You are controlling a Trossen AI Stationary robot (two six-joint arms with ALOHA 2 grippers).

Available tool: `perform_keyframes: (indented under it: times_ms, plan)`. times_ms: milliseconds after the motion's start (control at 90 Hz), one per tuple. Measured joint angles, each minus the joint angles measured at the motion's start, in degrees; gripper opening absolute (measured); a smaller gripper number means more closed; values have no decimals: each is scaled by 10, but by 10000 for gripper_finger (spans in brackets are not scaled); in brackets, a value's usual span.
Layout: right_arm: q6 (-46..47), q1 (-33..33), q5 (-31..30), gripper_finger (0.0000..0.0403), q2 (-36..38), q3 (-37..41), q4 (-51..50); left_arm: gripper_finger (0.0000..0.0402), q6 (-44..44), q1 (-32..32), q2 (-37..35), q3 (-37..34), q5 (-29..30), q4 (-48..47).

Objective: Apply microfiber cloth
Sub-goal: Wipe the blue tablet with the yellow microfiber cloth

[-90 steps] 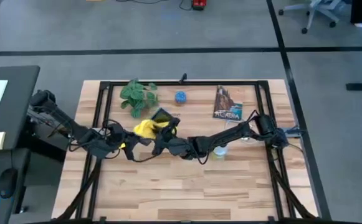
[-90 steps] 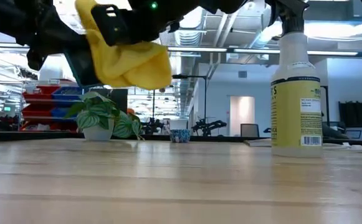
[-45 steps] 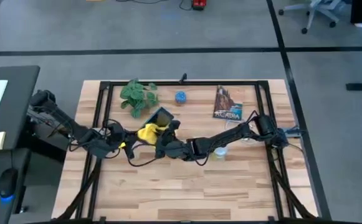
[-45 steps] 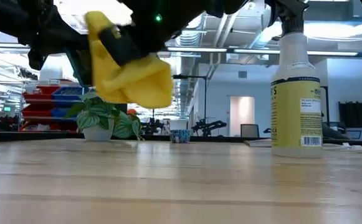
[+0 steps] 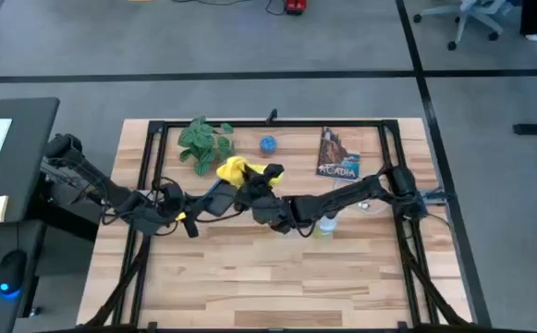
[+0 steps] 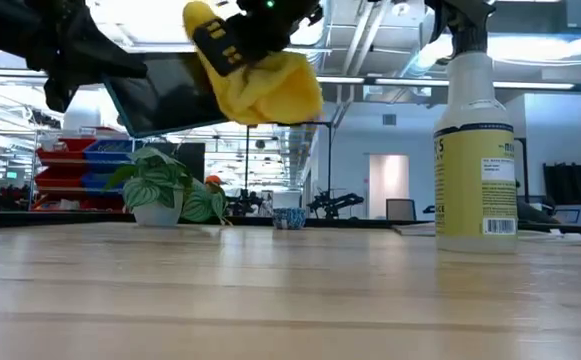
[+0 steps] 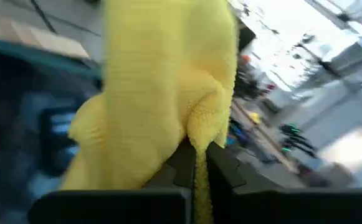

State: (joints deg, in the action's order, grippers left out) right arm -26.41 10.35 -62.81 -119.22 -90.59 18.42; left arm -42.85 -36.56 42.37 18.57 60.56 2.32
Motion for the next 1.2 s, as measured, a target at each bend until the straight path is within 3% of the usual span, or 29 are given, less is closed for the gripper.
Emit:
perform_keyframes:
  times_ms: [144, 389, 456, 600, 678, 878, 1067, 1200]
  plan:
    - [82, 0, 132, 0, 0, -1, -19, 11, 2, 0, 0, 0, -5, 0]
    - [101, 2, 196, 0, -1, -2, -147, 11, 3, 0, 0, 0, -4, 1]
    - [111, 3, 166, 0, -1, -2, -201, 11, 4, 0, 0, 0, -1, 2]
    - [128, 4, 1, 0, -1, -1, -284, 11, 4, 1, 0, 0, 13, 9]
    - [119, 3, -52, 0, 5, 0, -296, 11, 4, 1, 0, 0, 11, 9]
    - [111, 1, -68, 0, 40, 0, -236, 11, 6, 0, 0, 0, -5, 9]
    - [112, -7, -66, 0, 42, 0, -113, 11, 10, 0, 0, 0, -3, 8]
    - [111, -17, -81, 0, 38, -1, -125, 11, 10, 0, 0, 0, -3, 6]
